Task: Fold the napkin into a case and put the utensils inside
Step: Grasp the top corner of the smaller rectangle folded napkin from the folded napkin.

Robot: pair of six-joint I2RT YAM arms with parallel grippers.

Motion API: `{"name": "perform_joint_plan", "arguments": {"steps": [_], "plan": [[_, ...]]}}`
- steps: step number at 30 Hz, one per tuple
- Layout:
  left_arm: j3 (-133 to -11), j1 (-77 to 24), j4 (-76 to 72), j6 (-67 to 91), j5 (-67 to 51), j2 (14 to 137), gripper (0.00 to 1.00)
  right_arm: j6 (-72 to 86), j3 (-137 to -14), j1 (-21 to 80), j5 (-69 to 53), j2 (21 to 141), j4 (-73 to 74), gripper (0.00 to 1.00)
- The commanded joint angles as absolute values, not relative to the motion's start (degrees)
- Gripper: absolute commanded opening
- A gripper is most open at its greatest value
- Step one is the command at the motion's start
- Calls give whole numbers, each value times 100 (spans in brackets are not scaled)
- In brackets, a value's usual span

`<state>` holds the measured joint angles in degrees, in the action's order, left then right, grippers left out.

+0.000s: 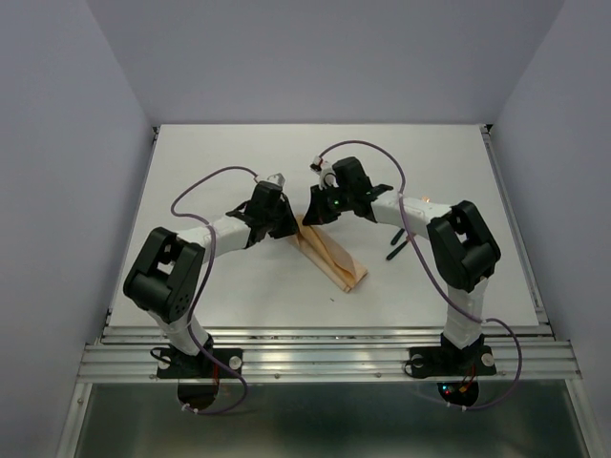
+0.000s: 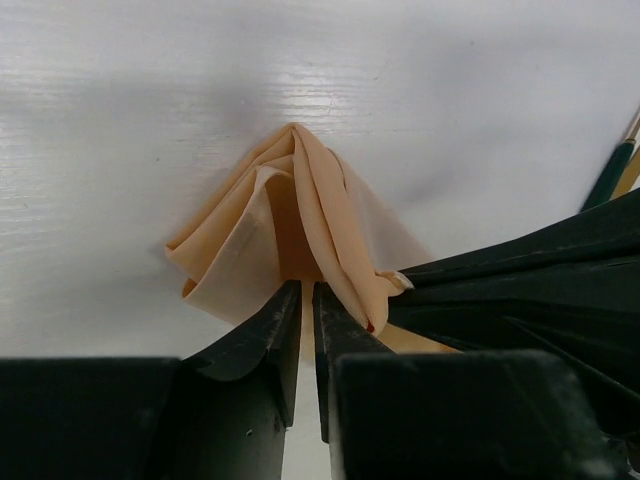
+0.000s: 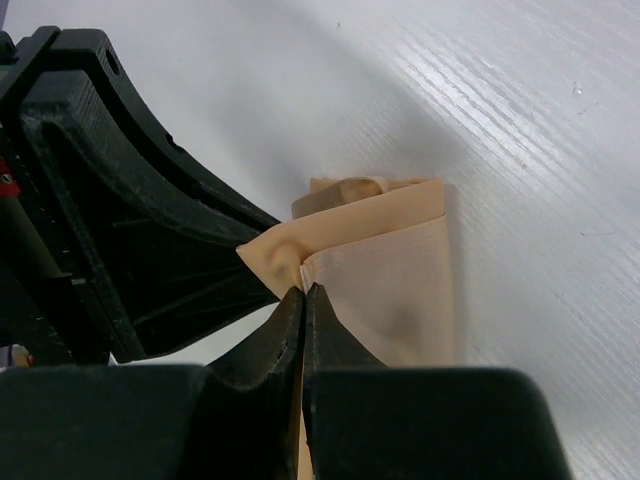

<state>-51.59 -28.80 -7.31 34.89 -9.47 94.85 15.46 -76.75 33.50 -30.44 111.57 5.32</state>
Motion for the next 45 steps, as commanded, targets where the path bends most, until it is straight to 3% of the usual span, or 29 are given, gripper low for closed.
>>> {"name": "perform_joint_plan", "arguments": {"steps": [1,12,26,31,39,44,45], "plan": [[-5475,-3032,-440,3349,-493,9518,23,1591,-7629,3287,-3155,11074,211,1],[-5739,-3199,-97,3313,-62,9738,35,1608,-7655,3182,-3217,11109,202,1],[-6064,-3427,272,3261,579,10002,34,1608,-7620,3129,-3261,11092,202,1],[-6214,-3498,422,3217,738,10169,24,1608,-7567,3129,-3243,11048,176,1],[-6486,-3674,800,3173,1265,10345,23,1600,-7497,3076,-3261,11021,150,1],[-6539,-3735,835,3138,1310,10459,9,1608,-7488,3076,-3270,11013,141,1],[-6548,-3735,826,3138,1292,10494,2,1600,-7480,3076,-3270,11004,141,1]]}}
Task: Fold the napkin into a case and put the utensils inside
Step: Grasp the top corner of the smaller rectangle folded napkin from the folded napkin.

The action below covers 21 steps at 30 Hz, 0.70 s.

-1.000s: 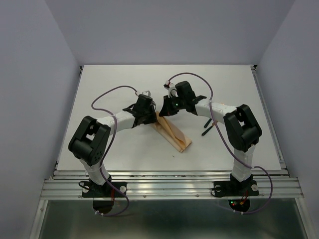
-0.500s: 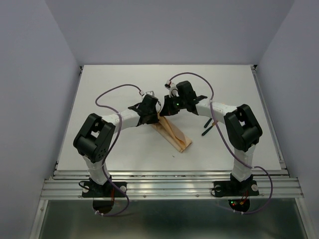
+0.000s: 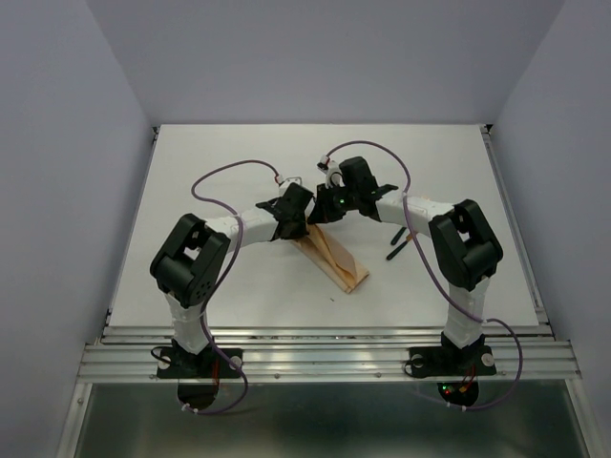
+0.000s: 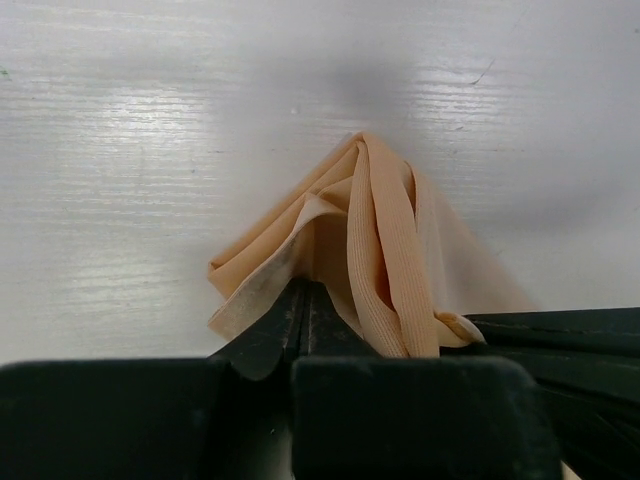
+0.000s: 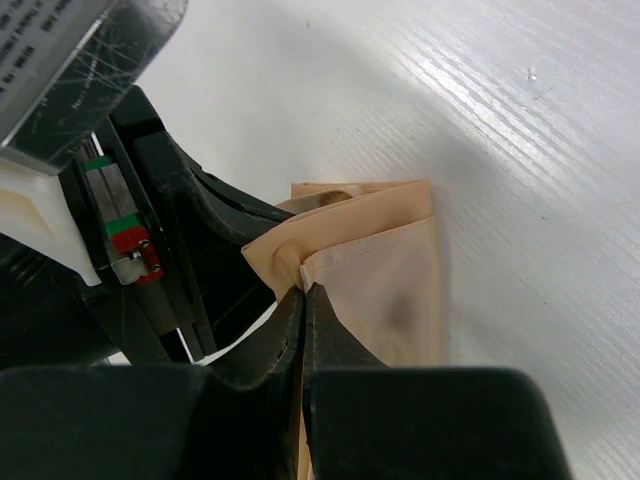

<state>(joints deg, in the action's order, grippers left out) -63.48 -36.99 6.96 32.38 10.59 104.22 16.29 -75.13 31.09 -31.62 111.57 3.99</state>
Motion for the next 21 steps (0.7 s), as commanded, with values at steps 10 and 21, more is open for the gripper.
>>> {"name": "perform_joint_plan", "arguments": {"steps": [10,21], "plan": [[-6653,-3735,896,3146,1292,10371,0,1529,-7374,3076,-3199,10960,141,1],[-6478,-3727,879,3489,1195,9852,0,1521,-7348,3076,-3173,10951,141,1]]}}
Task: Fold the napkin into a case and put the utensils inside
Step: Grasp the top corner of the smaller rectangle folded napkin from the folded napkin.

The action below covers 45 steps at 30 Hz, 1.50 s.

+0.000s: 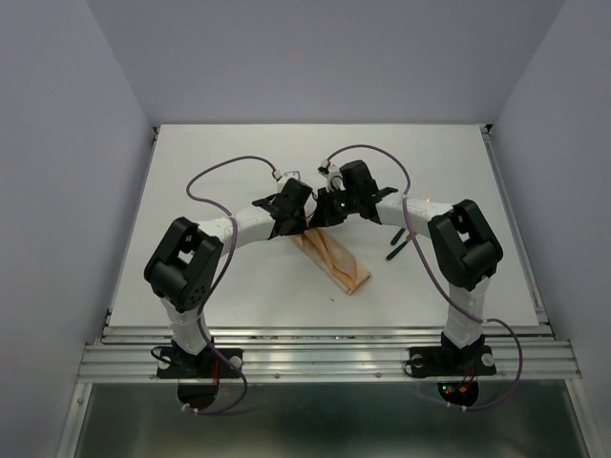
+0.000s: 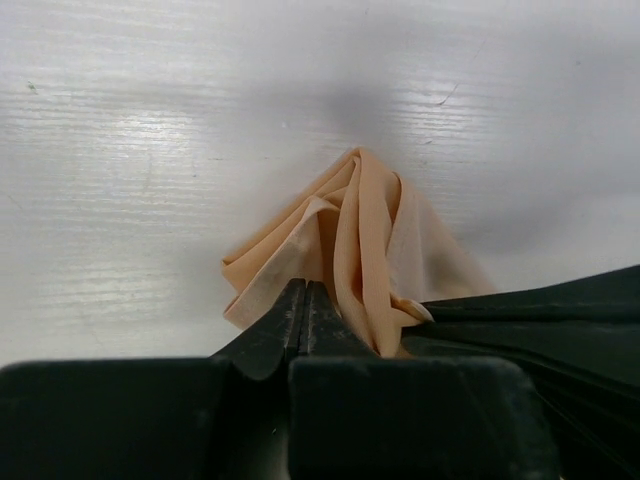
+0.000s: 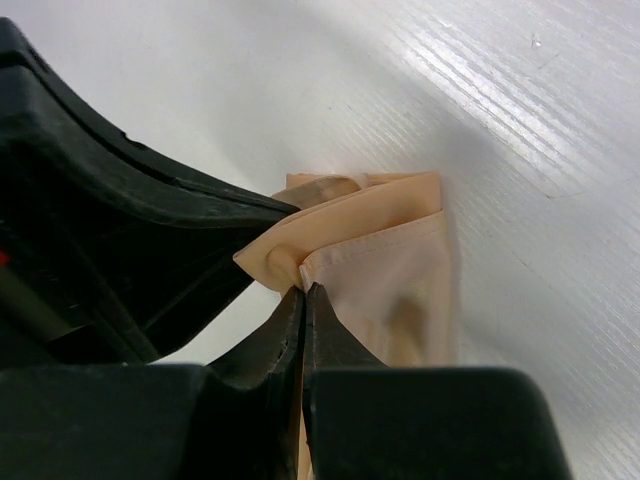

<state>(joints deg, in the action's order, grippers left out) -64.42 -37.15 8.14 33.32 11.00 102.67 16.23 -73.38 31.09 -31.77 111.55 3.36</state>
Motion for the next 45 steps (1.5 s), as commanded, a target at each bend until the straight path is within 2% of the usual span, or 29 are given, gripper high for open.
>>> {"name": "perform_joint_plan", "arguments": {"steps": [1,5,10,11,15,24,27,36,39,40,41,45], "plan": [[-6469,-3727,870,3507,1187,9861,1,1521,-7348,3076,-3173,10951,141,1],[-6486,-3727,879,3560,1134,10002,20,1512,-7339,3076,-3173,10960,149,1],[-6556,-3779,949,3498,1195,10125,25,1512,-7348,3076,-3164,10960,141,1],[-6565,-3797,984,3481,1213,10160,31,1512,-7356,3076,-3164,10977,149,1],[-6565,-3814,984,3454,1187,10230,36,1521,-7374,3076,-3173,10995,141,1],[-6706,-3902,1028,3375,1222,10547,38,1521,-7339,3076,-3155,10951,141,1],[-6776,-3929,1116,3375,1379,10617,36,1521,-7330,3076,-3147,10942,149,1],[-6803,-3955,1204,3296,1486,10740,20,1521,-7313,3076,-3138,10916,141,1],[-6829,-3955,1204,3261,1468,10784,11,1529,-7313,3076,-3138,10898,141,1],[-6829,-3955,1213,3252,1468,10793,3,1529,-7313,3076,-3138,10898,141,1],[-6838,-3955,1222,3252,1459,10802,0,1529,-7313,3076,-3138,10898,149,1],[-6855,-3955,1239,3234,1389,10653,0,1538,-7304,3076,-3068,10942,149,1]]}}
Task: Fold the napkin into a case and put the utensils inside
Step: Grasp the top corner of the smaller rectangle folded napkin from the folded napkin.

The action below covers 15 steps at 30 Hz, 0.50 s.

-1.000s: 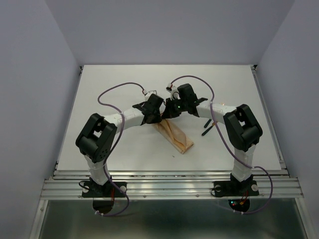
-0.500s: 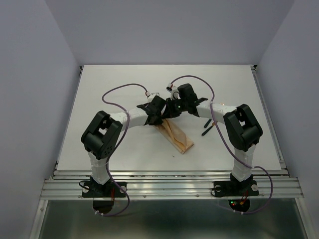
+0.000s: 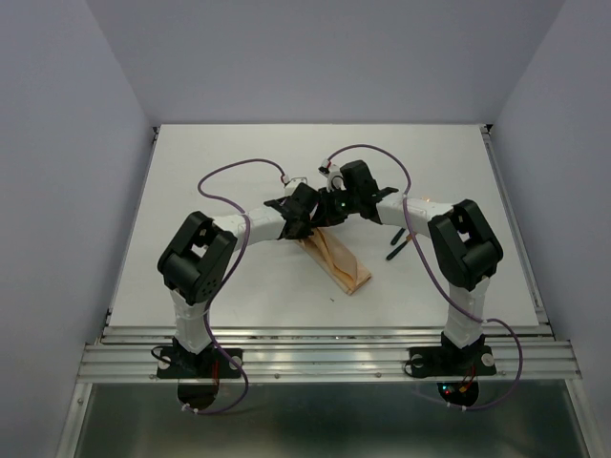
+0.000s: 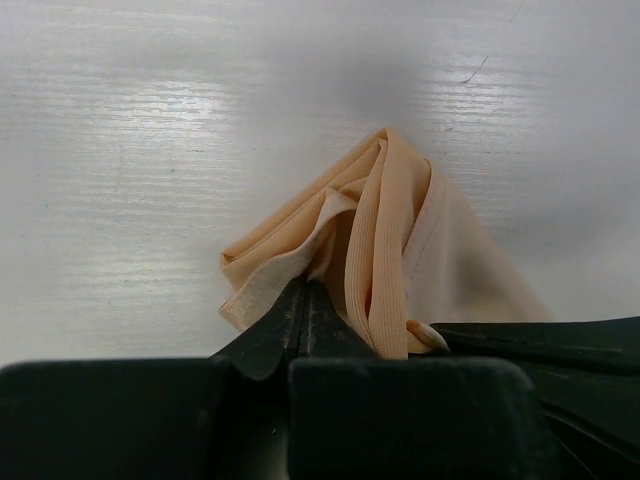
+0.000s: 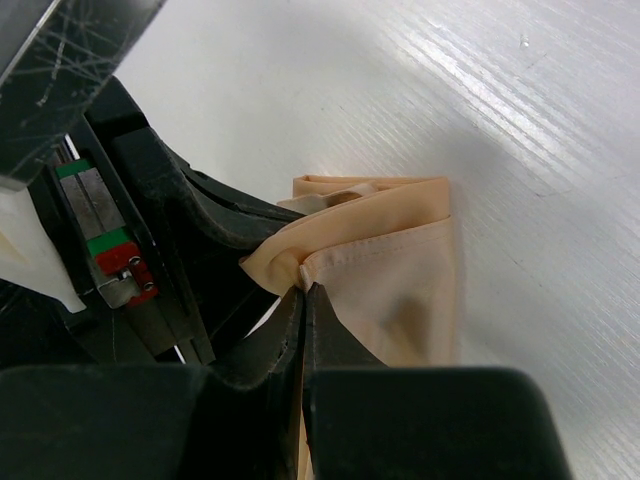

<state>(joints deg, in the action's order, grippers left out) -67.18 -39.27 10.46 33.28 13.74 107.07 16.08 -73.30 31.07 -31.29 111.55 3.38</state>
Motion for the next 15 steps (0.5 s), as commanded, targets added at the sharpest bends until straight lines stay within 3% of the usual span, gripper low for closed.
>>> {"name": "perform_joint_plan", "arguments": {"steps": [1,15], "plan": [[-6838,-3955,1231,3226,1363,10591,0,1538,-7295,3076,-3050,10951,149,1],[-6082,-3454,194,3287,-360,9844,0,1784,-7084,3076,-2479,11109,352,1]]}}
